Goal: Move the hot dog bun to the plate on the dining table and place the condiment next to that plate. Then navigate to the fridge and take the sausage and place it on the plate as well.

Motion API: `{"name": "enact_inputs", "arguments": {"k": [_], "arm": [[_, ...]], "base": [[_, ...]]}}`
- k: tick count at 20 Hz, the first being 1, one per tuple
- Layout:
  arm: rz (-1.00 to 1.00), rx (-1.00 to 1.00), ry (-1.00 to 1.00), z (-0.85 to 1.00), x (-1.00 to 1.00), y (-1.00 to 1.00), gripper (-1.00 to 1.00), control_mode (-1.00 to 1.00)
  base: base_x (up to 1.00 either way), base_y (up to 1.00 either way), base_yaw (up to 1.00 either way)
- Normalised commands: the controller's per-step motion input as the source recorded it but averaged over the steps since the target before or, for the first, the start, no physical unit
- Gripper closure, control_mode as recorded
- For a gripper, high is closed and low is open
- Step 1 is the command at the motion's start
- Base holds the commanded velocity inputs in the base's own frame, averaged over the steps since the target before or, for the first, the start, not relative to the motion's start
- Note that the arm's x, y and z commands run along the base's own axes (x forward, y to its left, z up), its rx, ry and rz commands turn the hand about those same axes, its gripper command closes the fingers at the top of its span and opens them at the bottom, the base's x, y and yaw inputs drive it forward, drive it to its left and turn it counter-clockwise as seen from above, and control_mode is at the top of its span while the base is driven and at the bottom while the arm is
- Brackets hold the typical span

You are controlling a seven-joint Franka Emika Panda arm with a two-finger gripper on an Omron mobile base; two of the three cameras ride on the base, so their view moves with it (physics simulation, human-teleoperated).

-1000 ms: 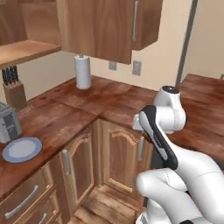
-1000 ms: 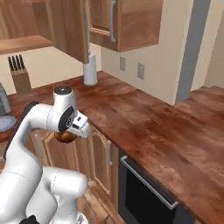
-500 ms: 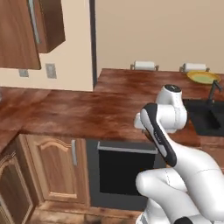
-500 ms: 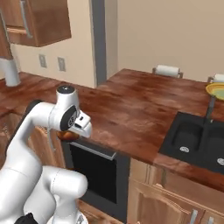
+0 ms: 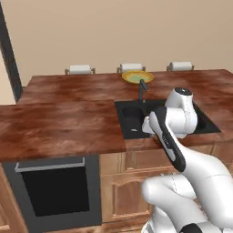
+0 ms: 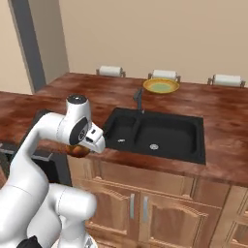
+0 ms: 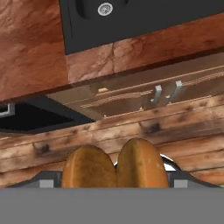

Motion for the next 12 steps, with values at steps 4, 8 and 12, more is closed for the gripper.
{"name": "enact_inputs", "arguments": {"k": [4,8,12], "arm": [[0.00,0.00,0.00,0.00,0.00,0.00,1.00,1.00],[0.00,0.00,0.00,0.00,0.00,0.00,1.00,1.00],[0.00,0.00,0.00,0.00,0.00,0.00,1.00,1.00]], "base": [[-0.12,-1.00,-0.35],[-0.01,-1.00,-0.29],[0.00,-1.00,-0.21]]}}
